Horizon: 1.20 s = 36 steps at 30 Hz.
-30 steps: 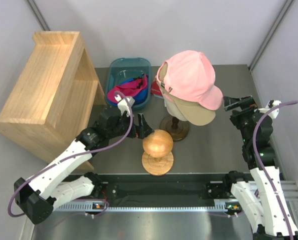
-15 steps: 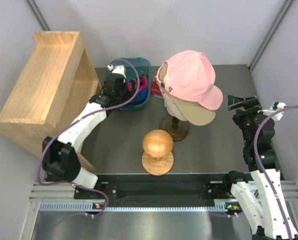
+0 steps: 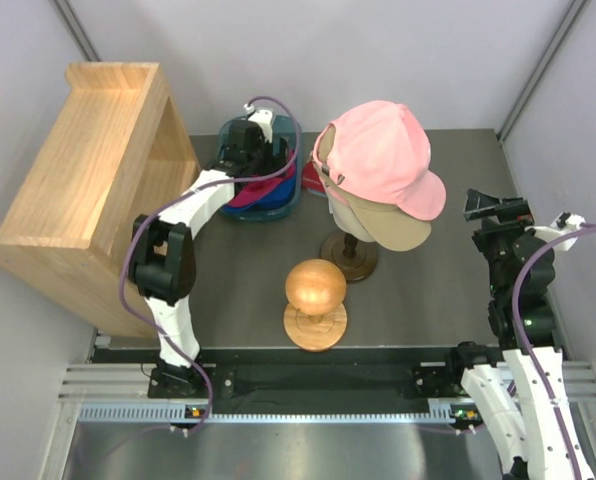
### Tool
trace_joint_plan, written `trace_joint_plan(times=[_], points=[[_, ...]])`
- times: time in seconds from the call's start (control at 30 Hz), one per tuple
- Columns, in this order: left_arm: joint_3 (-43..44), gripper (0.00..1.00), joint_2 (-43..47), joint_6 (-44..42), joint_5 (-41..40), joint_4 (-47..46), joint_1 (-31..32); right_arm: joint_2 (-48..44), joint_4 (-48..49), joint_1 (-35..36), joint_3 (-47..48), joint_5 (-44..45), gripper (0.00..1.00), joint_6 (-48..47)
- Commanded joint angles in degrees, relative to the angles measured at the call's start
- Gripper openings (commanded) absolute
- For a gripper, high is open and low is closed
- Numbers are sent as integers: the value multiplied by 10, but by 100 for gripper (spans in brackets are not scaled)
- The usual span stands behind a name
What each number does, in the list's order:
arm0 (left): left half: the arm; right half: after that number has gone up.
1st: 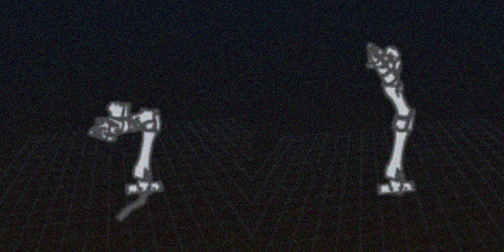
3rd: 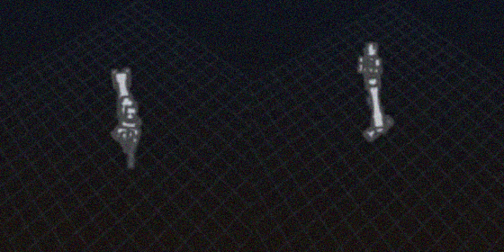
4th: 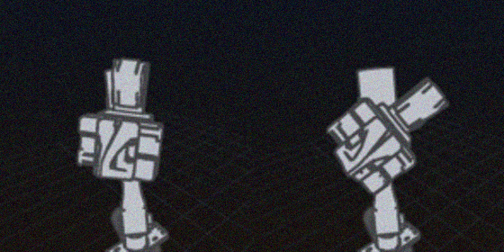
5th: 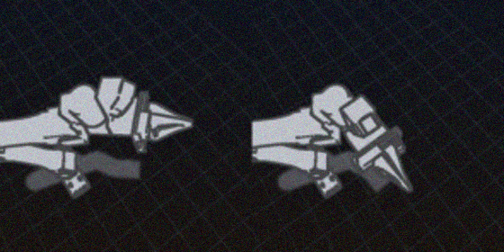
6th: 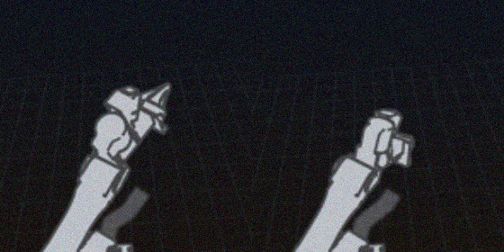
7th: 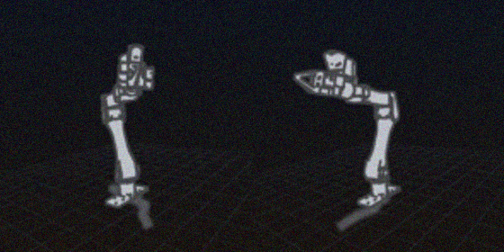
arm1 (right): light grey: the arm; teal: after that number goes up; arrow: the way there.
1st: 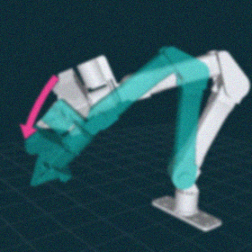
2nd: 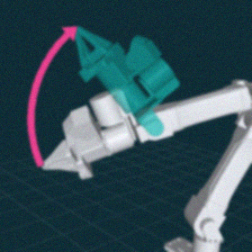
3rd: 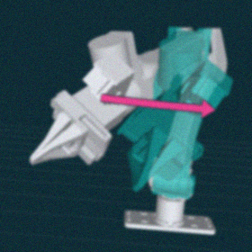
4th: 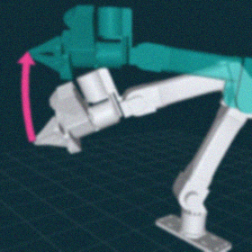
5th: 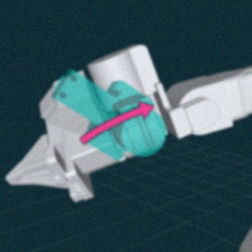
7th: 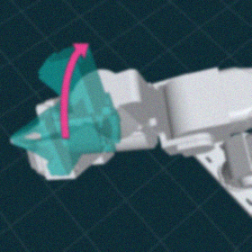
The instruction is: Stack the hats
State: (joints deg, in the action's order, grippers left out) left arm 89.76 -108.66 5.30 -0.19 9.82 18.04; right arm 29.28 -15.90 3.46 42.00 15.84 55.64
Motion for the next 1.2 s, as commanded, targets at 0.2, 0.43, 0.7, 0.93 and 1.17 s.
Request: trace_joint_plan(times=[0.2,0.43,0.7,0.93,1.17], points=[[102,86,-109,10,48,-66,-4,14,-26,-5,42,22,100,-8],[104,82,-125,32,66,-76,-4,10,-54,-5,55,31,100,-14],[105,69,-140,43,64,-73,-4,4,-64,-6,59,35,100,-15],[105,65,-150,45,83,-71,-3,-1,-70,-5,58,35,100,-13],[104,48,-155,52,70,-73,-3,-7,-80,-6,59,34,100,-11]])
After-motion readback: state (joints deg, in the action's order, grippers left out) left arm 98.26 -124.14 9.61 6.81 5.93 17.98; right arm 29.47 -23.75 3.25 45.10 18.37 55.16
